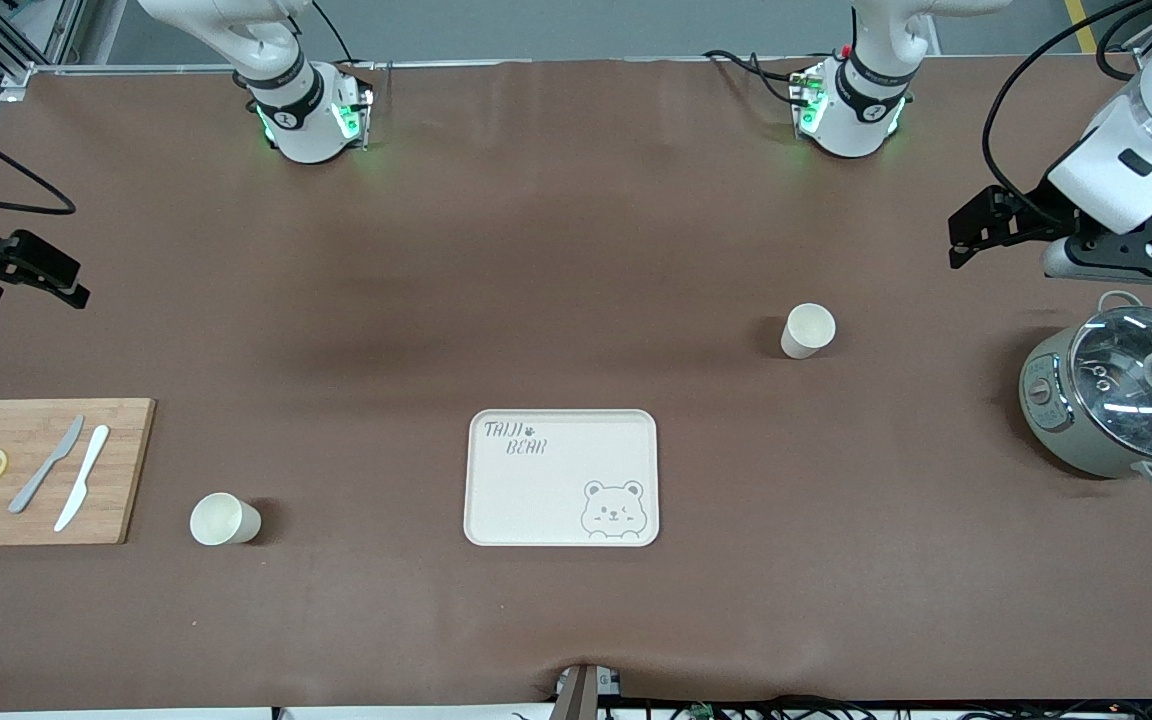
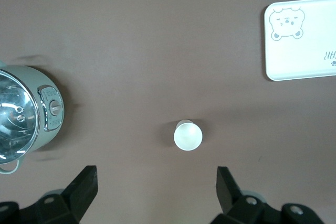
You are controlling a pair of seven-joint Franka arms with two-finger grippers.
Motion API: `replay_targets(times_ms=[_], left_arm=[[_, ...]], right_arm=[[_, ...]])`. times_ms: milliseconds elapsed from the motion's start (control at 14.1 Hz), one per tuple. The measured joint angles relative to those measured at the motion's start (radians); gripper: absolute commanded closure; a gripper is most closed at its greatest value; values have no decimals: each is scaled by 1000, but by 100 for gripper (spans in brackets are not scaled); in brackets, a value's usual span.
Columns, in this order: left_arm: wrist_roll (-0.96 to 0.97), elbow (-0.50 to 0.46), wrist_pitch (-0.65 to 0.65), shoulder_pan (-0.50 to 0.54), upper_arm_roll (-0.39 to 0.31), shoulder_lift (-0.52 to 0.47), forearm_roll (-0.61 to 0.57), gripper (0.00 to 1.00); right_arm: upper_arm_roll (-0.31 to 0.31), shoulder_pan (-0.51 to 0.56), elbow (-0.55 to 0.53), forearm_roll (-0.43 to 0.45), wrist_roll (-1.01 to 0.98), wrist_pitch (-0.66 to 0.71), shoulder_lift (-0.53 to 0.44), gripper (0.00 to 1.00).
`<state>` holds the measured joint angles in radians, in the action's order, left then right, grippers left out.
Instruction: Place white IKEA cup upright on tray with both arms
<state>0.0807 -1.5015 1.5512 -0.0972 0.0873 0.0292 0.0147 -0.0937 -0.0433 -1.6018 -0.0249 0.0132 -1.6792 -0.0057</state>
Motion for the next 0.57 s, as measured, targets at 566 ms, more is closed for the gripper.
replay_targets(times_ms=[566], left_arm=[[0,0,1,-1,1,0,0,0]], right_arm=[[84,80,0,1,0,0,0,0]])
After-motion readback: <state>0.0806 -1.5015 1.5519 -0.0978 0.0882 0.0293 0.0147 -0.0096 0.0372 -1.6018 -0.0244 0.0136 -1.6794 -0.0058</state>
